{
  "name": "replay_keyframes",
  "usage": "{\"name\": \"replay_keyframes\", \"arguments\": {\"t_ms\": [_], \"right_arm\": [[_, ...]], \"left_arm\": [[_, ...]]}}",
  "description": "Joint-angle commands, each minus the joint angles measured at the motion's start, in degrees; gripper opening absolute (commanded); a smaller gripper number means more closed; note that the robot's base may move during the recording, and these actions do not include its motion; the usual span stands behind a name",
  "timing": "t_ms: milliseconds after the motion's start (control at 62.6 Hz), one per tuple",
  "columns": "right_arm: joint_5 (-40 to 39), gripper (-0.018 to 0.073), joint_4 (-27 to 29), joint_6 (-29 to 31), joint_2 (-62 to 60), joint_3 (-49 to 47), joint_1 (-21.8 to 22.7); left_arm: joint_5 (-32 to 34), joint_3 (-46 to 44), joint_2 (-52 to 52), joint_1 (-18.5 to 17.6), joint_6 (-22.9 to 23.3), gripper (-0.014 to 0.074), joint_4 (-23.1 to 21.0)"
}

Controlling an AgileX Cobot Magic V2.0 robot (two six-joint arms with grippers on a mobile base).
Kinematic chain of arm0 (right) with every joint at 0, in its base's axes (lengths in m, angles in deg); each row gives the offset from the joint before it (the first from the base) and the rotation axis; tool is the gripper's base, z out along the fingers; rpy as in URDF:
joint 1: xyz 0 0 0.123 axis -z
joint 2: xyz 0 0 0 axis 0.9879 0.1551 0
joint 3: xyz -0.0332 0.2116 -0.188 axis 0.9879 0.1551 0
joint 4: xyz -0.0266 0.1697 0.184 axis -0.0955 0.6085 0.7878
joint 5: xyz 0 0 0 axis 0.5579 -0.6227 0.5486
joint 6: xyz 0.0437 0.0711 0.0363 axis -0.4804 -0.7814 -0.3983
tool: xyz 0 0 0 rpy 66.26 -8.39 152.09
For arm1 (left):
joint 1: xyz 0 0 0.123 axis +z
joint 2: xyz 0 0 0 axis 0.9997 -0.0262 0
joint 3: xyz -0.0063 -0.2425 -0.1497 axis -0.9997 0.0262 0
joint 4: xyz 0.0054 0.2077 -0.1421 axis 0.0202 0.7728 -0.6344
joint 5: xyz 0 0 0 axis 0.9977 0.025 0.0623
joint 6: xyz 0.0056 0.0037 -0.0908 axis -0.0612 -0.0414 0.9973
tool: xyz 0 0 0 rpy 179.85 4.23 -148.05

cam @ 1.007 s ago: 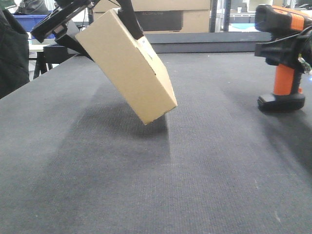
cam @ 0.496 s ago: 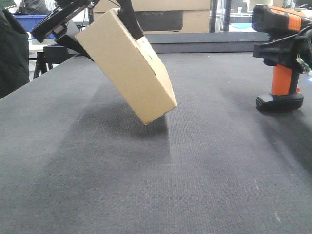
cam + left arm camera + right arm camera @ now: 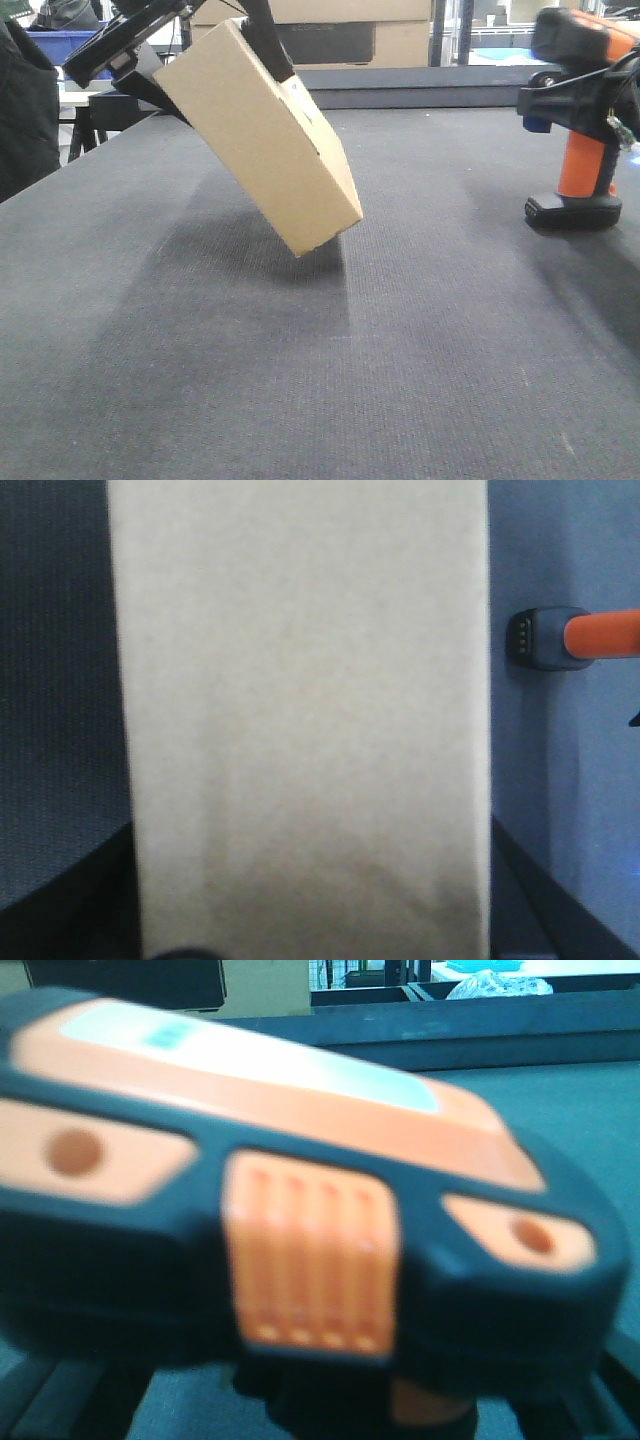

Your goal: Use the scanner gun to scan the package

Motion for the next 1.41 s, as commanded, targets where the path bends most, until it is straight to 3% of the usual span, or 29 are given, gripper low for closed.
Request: {"name": "replay_keyframes", "arguments": {"t_ms": [0,304,416,543,783,879,1167,1391], "right_arm": [[-0.7,0.0568,-0.4,0.1,-0.7,-0.2,0.0],[0.5,0.0568,-0.4,0.1,-6.0,3.8,0.0],[0.5,0.0568,-0.4,0.1,-8.9,7.3,0.0],[0.6,0.0568,-1.2,0.1,-12.7,11.8,0.0],[3.4,0.0568,-1.9,0.1,-22.4,19.3,0.0],[6.8,0.0568,-2.4,0.1,-26.4,20.9,0.0],[14.4,0.0568,-3.9,0.1,-35.6,21.7,0.0],[15.5,0.0568,-3.9,0.1,-37.3,21.7,0.0]], "left_arm": [[0.6,-0.2,0.4,-0.3,-0.4,-0.0111,-0.9],[0.6,-0.2,0.4,-0.2,-0.4,-0.0111,-0.6],[0.8,-0.6,0.5,-0.1,-0.4,-0.0111,2.1],[0.2,-1.7,1.3,-0.1,-0.4,-0.0111,8.0],[-8.2,-5.8,4.5,0.2,0.8,-0.0111,27.4],[-14.2,-5.8,5.1,1.9,0.2,-0.0111,30.4],[-13.6,-2.4,5.3,8.5,-2.0,-0.0111,30.4],[-11.5,1.6,5.3,8.7,-2.0,-0.0111,30.4]]}}
